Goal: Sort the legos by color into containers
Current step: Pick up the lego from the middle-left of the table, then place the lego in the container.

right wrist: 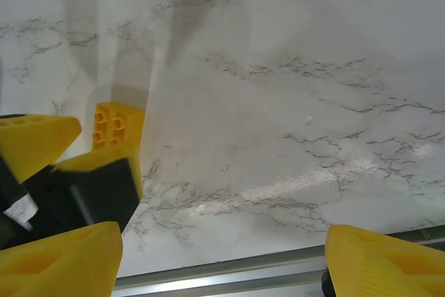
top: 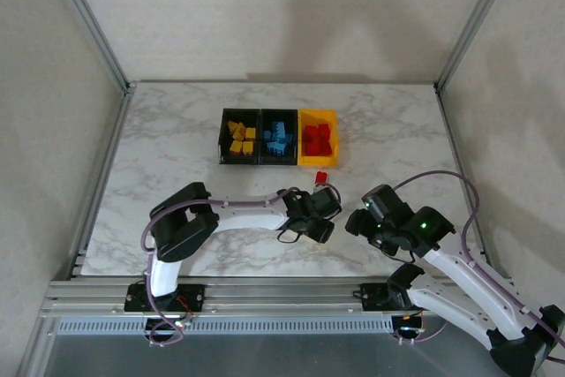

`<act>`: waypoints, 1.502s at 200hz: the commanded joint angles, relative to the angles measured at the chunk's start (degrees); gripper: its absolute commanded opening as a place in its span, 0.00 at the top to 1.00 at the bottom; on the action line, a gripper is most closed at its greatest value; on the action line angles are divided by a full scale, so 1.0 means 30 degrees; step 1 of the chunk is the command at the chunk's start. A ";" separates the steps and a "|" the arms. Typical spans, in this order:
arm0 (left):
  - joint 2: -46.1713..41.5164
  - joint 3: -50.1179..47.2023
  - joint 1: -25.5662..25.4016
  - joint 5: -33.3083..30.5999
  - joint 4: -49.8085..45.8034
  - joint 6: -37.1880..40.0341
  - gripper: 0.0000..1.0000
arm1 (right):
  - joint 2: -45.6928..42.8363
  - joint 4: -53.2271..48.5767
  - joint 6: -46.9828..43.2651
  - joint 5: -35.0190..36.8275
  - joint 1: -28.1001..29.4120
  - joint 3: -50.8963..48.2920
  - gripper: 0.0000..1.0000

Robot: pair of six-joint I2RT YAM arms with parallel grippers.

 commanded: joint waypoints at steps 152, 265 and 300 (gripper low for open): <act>-0.5658 -0.3297 0.4146 -0.1071 -0.0411 -0.0528 0.77 | 0.2163 0.6713 -0.3708 -0.2098 -0.0687 0.1532 0.27; -0.6905 -0.0462 1.1324 -0.1547 -0.1905 0.0158 0.76 | 0.8395 1.3084 -0.5831 -0.3316 -0.0482 0.4147 0.28; -0.5405 0.1121 1.3002 -0.1453 -0.1807 0.0405 0.76 | 0.9686 1.4201 -0.6091 -0.3595 -0.0482 0.4708 0.28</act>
